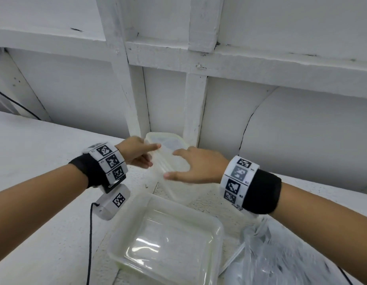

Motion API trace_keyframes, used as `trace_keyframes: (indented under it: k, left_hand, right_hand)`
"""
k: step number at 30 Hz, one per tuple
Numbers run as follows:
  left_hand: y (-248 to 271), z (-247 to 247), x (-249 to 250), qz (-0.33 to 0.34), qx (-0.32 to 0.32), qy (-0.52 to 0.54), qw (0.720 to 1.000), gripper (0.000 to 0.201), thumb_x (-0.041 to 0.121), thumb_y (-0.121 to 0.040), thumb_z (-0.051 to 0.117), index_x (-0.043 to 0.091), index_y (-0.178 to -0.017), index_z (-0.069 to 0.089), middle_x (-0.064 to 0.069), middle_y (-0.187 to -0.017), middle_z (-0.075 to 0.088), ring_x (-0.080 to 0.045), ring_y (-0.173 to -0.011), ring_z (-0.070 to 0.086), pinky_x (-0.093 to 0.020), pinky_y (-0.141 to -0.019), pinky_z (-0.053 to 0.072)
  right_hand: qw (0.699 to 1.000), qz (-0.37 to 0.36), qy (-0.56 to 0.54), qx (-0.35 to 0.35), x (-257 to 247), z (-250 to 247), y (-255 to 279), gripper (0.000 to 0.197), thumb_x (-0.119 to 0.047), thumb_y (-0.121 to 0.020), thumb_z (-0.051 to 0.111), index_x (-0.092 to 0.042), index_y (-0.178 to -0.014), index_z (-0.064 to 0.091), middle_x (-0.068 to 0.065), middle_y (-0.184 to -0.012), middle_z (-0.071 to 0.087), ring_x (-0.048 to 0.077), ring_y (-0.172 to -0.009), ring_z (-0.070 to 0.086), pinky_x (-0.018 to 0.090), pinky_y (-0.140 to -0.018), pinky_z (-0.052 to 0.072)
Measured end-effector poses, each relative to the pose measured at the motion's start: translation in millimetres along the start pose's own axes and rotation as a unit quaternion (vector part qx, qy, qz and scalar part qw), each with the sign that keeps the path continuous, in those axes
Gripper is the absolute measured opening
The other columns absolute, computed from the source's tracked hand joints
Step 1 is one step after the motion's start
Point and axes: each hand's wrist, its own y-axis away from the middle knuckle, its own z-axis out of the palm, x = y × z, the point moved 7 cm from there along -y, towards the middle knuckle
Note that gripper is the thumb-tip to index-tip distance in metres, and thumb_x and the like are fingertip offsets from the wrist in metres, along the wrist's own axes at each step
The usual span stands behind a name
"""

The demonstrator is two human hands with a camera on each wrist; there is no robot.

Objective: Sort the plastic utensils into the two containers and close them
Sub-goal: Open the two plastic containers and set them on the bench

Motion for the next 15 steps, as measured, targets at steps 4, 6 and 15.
trace_keyframes:
  k: [4,6,15]
  left_hand:
    - [1.8,-1.6,33.2,0.049,0.015,0.109,0.993,0.030,0.038,-0.095,0.048,0.009,-0.091,0.054,-0.010,-0.067,0.056,-0.018,-0.057,0.063,-0.029,-0.053,0.058]
    - [-6.5,-6.7,31.8,0.032,0.045,0.139,0.989,0.037,0.041,-0.098,0.040,0.008,-0.091,0.055,-0.011,-0.078,0.055,-0.023,-0.072,0.060,-0.035,-0.061,0.056]
    - [-22.4,2.9,-21.3,-0.050,0.027,-0.277,0.959,0.042,0.018,-0.087,0.064,-0.003,-0.123,0.054,-0.016,-0.125,0.058,-0.029,-0.111,0.056,-0.035,-0.095,0.047]
  right_hand:
    - [0.996,0.007,0.045,0.082,-5.0,-13.7,13.7,0.049,-0.037,-0.095,0.042,-0.017,-0.138,0.031,0.011,-0.120,0.054,0.028,-0.096,0.058,0.036,-0.076,0.049]
    - [0.992,0.027,-0.019,0.120,11.3,-26.3,17.0,0.039,-0.024,-0.097,0.039,-0.017,-0.135,0.041,0.010,-0.109,0.061,0.023,-0.081,0.057,0.032,-0.068,0.049]
    - [0.908,0.131,-0.356,0.179,110.4,-38.9,48.7,0.032,-0.014,-0.093,0.055,-0.019,-0.124,0.059,-0.003,-0.091,0.064,0.017,-0.087,0.064,0.018,-0.065,0.049]
